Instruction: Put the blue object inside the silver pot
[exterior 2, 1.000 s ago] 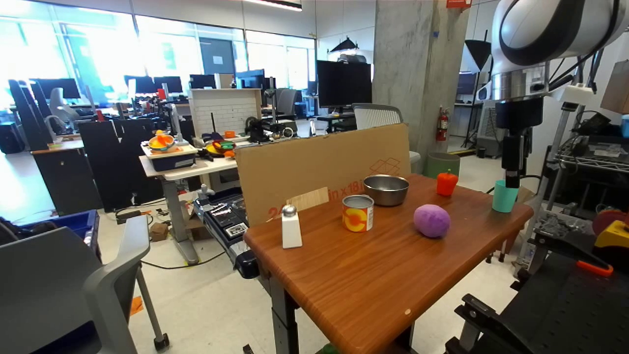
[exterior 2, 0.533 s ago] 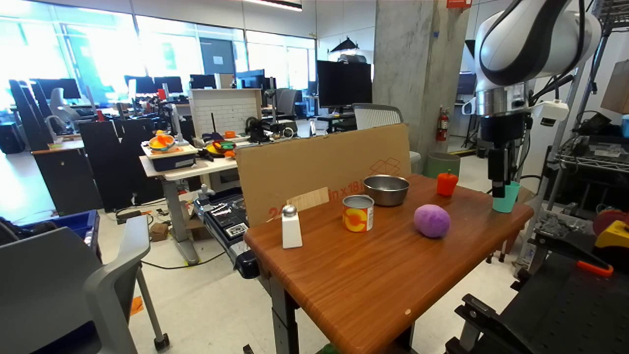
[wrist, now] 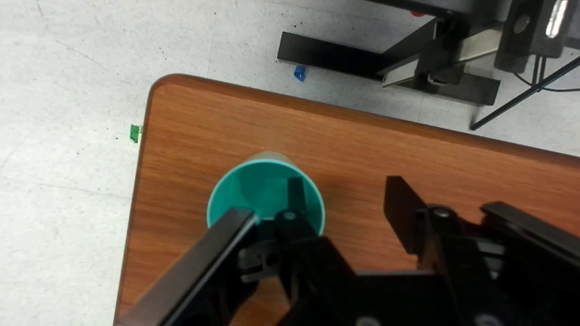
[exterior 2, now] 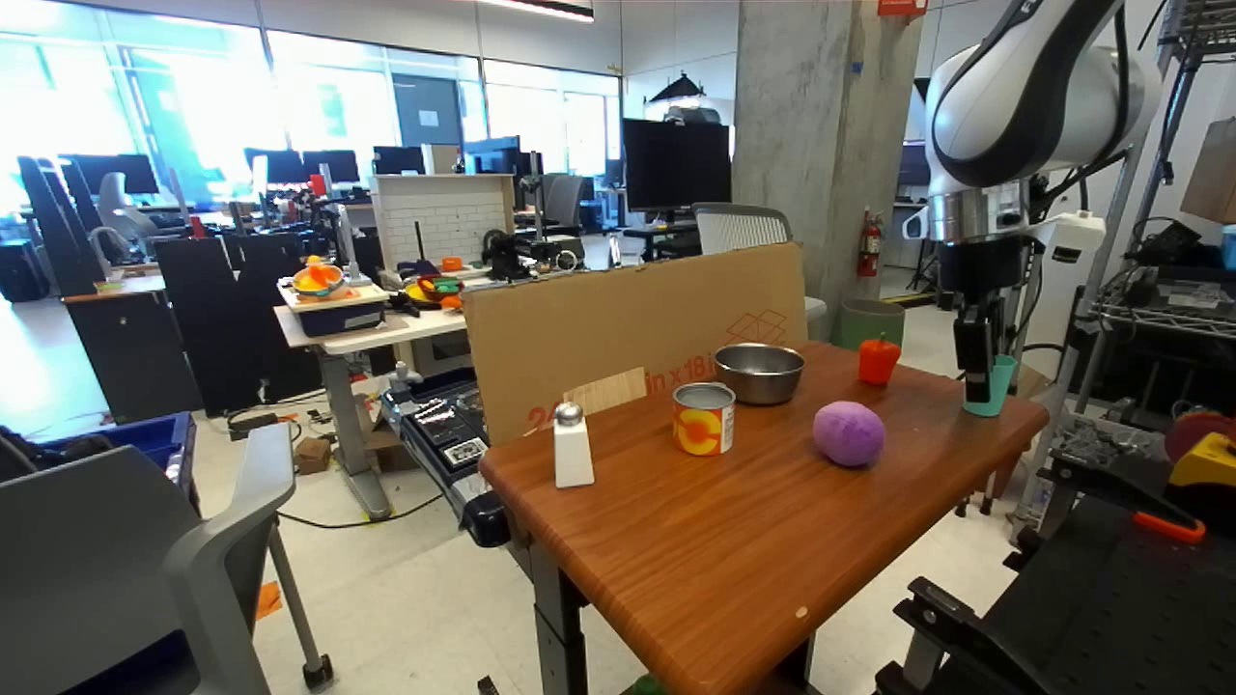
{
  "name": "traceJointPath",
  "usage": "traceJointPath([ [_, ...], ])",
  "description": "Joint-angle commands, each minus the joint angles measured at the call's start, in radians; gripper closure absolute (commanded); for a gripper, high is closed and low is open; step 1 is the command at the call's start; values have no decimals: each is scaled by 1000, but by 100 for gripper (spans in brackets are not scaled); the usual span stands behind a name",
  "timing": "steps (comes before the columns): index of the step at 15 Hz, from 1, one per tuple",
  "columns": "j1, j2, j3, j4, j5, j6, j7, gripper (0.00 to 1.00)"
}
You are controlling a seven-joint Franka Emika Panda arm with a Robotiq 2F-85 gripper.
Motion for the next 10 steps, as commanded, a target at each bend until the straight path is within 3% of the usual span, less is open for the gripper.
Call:
traceJointPath([
  [1,-21,-21,19,13,13,-13,-5,82],
  [3,-15,-39,12,15,9,-16,16,97],
  [4,-10,-48,8,18,5,-18,30,99],
  [10,17,-27,41,107,38,-54,89,99],
])
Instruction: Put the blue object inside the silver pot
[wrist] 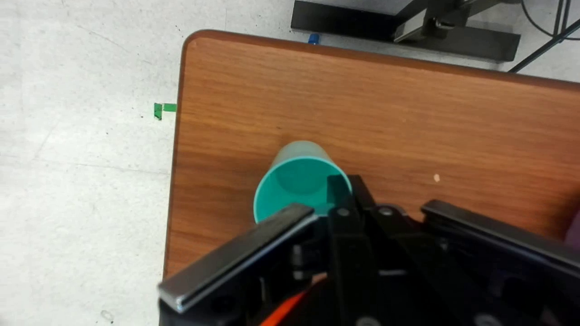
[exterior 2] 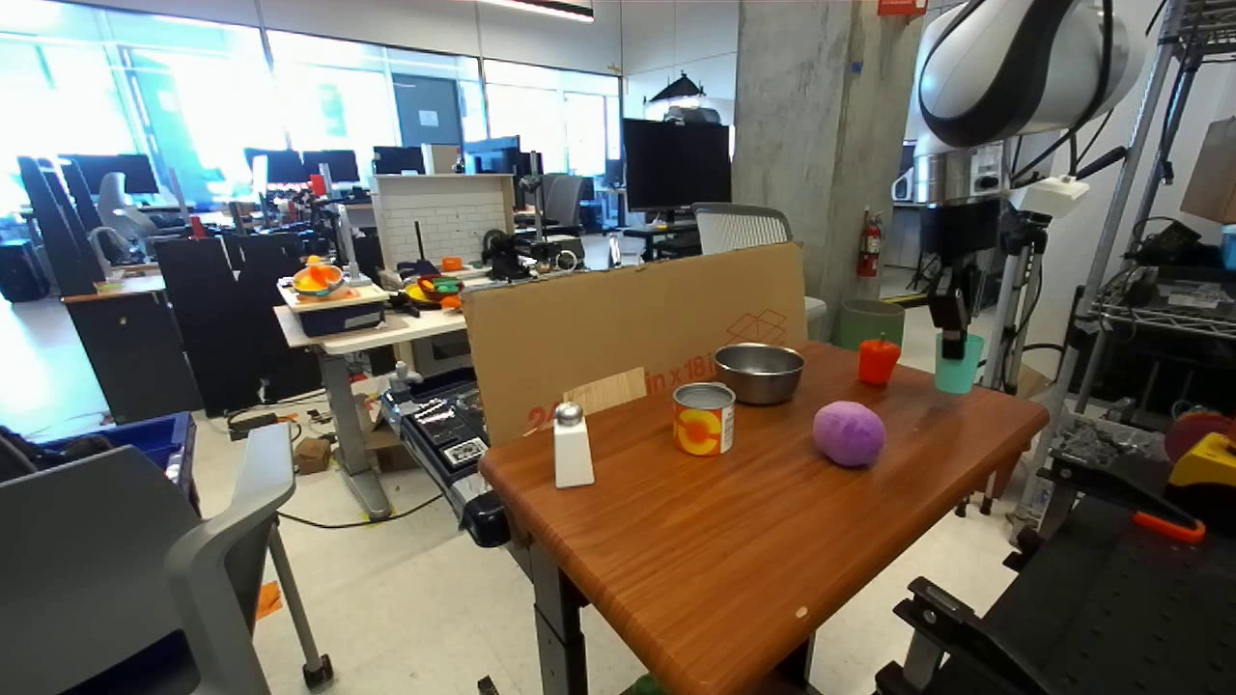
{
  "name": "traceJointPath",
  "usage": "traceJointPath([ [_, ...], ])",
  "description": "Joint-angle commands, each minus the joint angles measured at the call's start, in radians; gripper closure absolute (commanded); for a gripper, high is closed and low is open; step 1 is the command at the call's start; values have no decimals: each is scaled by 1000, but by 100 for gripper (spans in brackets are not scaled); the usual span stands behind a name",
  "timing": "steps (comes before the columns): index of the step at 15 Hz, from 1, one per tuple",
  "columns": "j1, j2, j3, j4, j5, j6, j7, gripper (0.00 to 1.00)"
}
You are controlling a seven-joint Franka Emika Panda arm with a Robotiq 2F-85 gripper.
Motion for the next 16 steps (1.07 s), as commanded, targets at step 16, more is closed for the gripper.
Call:
traceJointPath([
  [16,149,290,145,506,81,-83,97,99],
])
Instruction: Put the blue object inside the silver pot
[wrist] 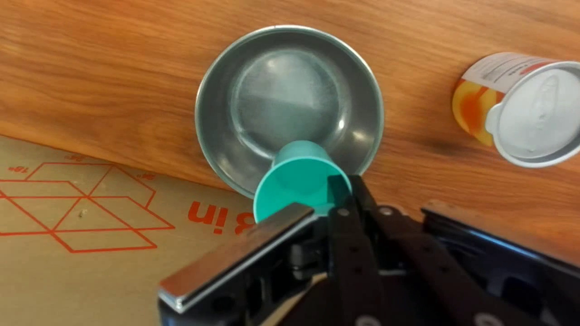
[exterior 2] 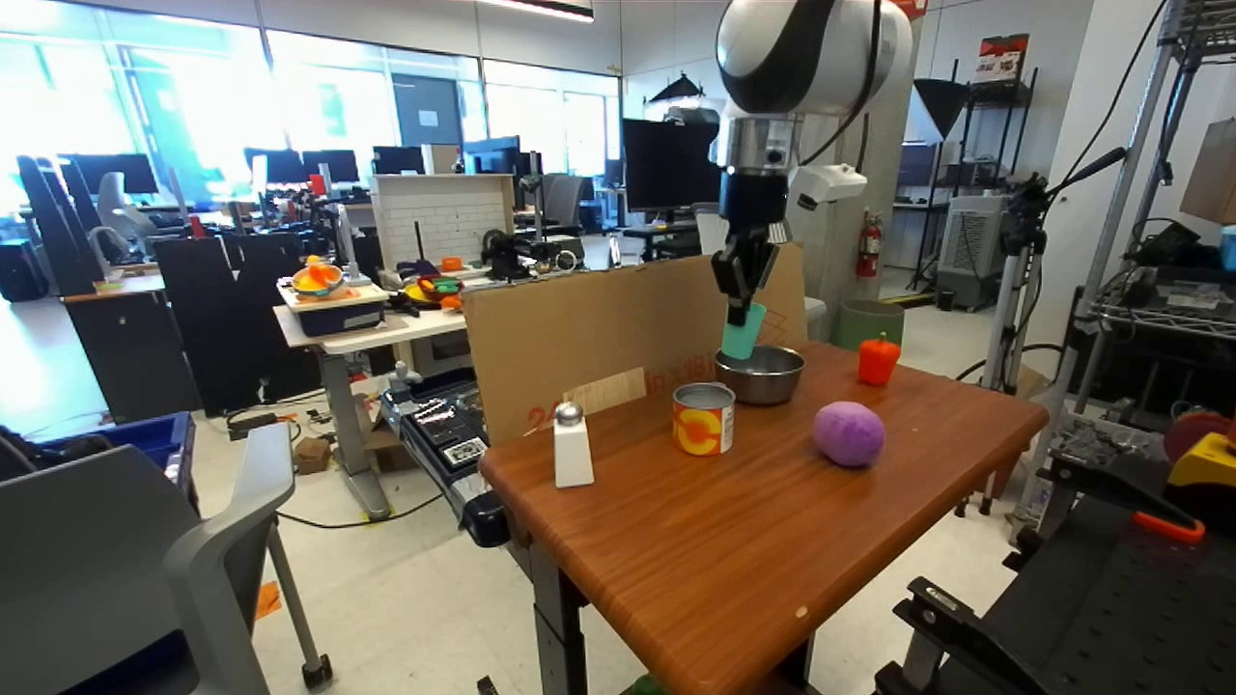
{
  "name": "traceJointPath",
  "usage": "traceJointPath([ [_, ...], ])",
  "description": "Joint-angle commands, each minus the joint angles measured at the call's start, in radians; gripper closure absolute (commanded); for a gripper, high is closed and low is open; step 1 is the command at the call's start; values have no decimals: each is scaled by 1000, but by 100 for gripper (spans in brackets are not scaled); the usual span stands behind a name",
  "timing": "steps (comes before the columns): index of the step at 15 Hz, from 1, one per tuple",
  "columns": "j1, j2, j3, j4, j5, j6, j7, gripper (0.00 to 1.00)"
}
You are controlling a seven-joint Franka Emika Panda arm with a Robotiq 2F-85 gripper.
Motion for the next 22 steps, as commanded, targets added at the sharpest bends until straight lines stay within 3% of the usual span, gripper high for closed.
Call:
traceJointPath([
  [1,0,109,-14,125,-11,-72,19,99],
  [7,7,182,-13,209,-15,-140,25,99],
  [8,10,180,-13,212,-19,-144,26,72],
  [10,12,167,-8,220,-18,-168,22,64],
  [13,17,128,2,218,-14,-210,13,41],
  [18,11,-72,34,95,11,-249,3,5],
  [19,20,-125,19,57,-9,-236,23,0],
  [20,20,1,23,167,-1,-236,9,15],
  [22,21,-82,19,116,-1,-239,10,1],
])
